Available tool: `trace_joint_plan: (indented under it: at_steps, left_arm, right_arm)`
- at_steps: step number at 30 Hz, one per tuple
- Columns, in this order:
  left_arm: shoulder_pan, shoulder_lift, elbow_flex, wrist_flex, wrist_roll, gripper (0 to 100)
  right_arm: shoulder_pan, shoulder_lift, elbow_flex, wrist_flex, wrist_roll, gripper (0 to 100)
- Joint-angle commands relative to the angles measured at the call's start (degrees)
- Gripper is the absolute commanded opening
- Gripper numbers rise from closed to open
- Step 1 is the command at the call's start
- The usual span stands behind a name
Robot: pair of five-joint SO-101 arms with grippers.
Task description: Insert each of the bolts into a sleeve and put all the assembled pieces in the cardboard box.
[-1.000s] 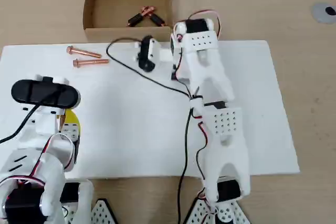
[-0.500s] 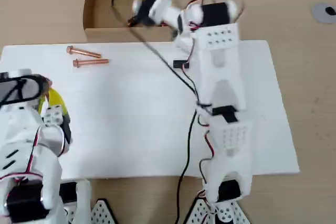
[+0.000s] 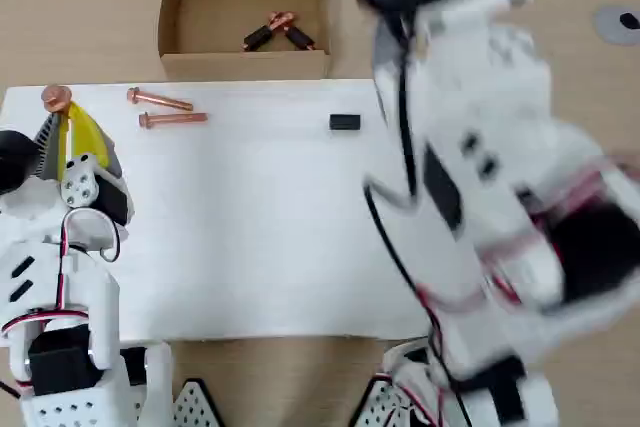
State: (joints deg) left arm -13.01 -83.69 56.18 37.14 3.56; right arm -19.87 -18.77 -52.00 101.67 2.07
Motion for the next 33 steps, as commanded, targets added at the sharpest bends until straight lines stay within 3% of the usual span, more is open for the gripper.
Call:
trace_joint_plan:
  at_steps: [1, 4, 10, 16, 19, 23, 26, 33]
  left_arm:
    - [-0.44, -0.31, -0.18, -1.49, 0.26, 1]
    - [-0.44, -0.13, -0.18, -1.49, 0.18, 1]
    - [-0.35, -0.04, -0.09, -1.49, 0.18, 1]
    - [7.21, -0.04, -0.53, -1.85, -0.26, 1]
    - [13.1, -0.04, -1.23, -2.64, -4.48, 1]
    - [17.93, 0.04, -5.1, -2.73, -8.97, 1]
    - [19.6, 0.04, -9.85, -2.73, -10.29, 1]
    - [24.53, -0.4, -14.59, -2.2, -14.59, 1]
  right_arm:
    - [-4.79, -17.45, 24.57, 0.79, -0.7, 0.9]
    - [-4.79, -30.37, 44.09, -1.67, -0.7, 0.9]
    - [-1.45, -53.32, 72.22, -17.76, -1.23, 0.9]
    - [-1.89, -71.52, 102.29, -39.82, -15.03, 0.9]
    - [-6.2, -80.13, 117.58, -53.19, -19.96, 0.9]
    - [-15.69, -90.42, 133.32, -68.48, -19.34, 0.9]
    - [-19.91, -92.18, 140.62, -73.23, -15.82, 0.9]
    - [-27.47, -91.12, 148.62, -81.41, -15.3, 0.9]
